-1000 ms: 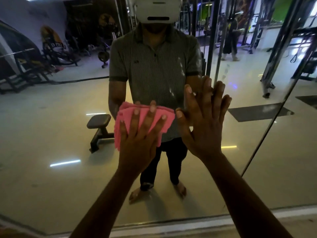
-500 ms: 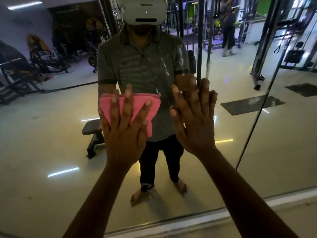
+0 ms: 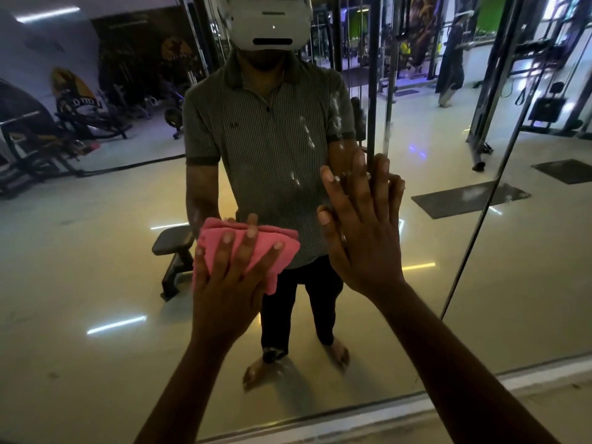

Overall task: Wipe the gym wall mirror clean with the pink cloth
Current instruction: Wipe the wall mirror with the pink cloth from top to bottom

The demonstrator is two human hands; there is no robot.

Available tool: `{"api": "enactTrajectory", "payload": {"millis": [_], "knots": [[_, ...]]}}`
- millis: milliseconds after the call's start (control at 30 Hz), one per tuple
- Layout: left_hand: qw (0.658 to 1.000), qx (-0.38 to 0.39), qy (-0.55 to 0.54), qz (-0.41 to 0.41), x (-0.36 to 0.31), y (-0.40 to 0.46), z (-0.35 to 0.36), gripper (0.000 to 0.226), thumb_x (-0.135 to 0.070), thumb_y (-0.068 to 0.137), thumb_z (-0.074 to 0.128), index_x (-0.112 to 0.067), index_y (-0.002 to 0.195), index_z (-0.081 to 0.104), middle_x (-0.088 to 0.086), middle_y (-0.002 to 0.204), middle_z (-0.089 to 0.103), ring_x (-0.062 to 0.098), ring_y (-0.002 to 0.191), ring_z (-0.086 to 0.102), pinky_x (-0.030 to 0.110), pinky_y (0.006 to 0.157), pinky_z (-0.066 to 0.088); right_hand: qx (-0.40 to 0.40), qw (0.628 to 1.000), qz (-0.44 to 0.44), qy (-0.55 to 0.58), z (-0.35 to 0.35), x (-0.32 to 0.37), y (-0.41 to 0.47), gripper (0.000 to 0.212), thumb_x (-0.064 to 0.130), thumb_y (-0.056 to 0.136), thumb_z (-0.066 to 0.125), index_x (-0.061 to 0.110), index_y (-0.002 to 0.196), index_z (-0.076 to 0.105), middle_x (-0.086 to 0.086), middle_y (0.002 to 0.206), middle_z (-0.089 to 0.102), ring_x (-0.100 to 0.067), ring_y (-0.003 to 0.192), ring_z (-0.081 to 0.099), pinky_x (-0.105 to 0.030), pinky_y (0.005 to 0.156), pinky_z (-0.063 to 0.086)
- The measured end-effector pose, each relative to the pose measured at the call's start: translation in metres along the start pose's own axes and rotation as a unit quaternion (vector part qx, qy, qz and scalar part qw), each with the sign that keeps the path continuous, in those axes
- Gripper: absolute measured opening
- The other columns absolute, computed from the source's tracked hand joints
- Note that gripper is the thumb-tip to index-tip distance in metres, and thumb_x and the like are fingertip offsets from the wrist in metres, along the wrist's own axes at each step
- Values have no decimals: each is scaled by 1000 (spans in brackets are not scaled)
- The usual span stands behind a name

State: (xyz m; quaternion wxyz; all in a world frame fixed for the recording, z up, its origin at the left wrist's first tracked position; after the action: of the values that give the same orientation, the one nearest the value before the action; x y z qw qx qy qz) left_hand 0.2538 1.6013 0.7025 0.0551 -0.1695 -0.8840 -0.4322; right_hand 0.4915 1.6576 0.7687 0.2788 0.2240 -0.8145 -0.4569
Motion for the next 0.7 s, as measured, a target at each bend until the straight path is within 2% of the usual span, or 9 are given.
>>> {"api": "enactTrajectory", "payload": {"millis": [67, 133, 200, 267, 367, 433, 533, 600, 700], "knots": [[996, -47, 15, -75, 18, 11, -14, 56, -48, 117, 32, -31, 169, 20, 10, 182, 0, 35, 167, -9, 65, 131, -9, 4, 1000, -6, -5, 0, 0, -1, 66, 38, 113, 54, 21, 172, 31, -20, 181, 8, -51, 167, 2, -71, 133, 2], [989, -63, -5, -133, 16, 17, -14, 60, -43, 117, 34, -33, 172, 13, 13, 181, 1, 36, 166, -9, 64, 131, -9, 1, 1000, -1, -6, 1, 1, 0, 68, 39, 112, 56, 21, 172, 30, -22, 181, 10, -51, 167, 2, -69, 134, 0], [999, -2, -1, -37, -11, -2, 9, 64, -36, 116, 35, -37, 173, 6, 9, 182, -8, 38, 166, -6, 73, 128, 12, 2, 1000, 1, -6, 3, 1, -1, 70, 39, 112, 57, 21, 172, 27, -25, 180, 12, -53, 166, 3, -68, 134, -1], [996, 54, 35, 66, -17, -28, 24, 74, -38, 107, 46, -39, 173, 11, 5, 182, -11, 39, 167, -7, 74, 126, 13, 10, 1000, -3, -13, 4, -1, -2, 72, 40, 112, 58, 23, 172, 21, -27, 180, 11, -54, 166, 3, -70, 133, 0], [999, -13, 29, -38, 12, -9, -6, 64, -42, 109, 47, -34, 168, 24, 5, 182, -12, 40, 166, -8, 71, 129, -4, 15, 1000, 3, -19, 3, -1, -3, 74, 43, 111, 60, 20, 172, 24, -29, 179, 12, -55, 166, 4, -73, 132, 3], [991, -52, 3, -127, 22, 7, -17, 63, -43, 114, 43, -35, 171, 18, 6, 181, -12, 43, 165, -3, 67, 129, -11, 10, 1000, 14, -21, 3, 3, -2, 75, 48, 111, 60, 17, 170, 27, -31, 178, 14, -57, 165, 5, -74, 131, 3], [999, -12, 9, -47, 8, -3, 0, 85, -47, 108, 55, -36, 174, 2, 5, 182, -13, 40, 167, -7, 70, 130, -1, 2, 999, 30, -28, 4, 9, -2, 81, 53, 108, 64, 11, 169, 31, -34, 177, 14, -60, 164, 6, -75, 130, 3], [999, 8, 31, 27, 11, -14, 2, 89, -49, 106, 56, -37, 174, 0, 5, 182, -12, 37, 168, -8, 66, 131, -6, -6, 999, 40, -30, 4, 13, -1, 82, 50, 106, 69, 9, 168, 35, -34, 177, 15, -61, 163, 6, -77, 129, 4], [996, -60, 15, -59, 40, 19, -29, 71, -46, 114, 45, -39, 173, 6, 9, 181, -5, 40, 166, -3, 64, 130, -11, -19, 998, 53, -33, 4, 18, -2, 82, 46, 105, 72, 7, 168, 38, -32, 178, 14, -58, 164, 5, -77, 129, 5]]}}
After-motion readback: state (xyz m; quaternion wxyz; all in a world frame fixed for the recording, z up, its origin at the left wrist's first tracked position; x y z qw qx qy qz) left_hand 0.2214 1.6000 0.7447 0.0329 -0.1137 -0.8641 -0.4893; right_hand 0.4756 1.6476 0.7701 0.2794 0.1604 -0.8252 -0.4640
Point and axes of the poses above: each hand's wrist, its own y-axis towards the middle knuckle, its own z-axis out of the palm, x = y × z, the point moved 6 cm from there along y, towards the middle knuckle
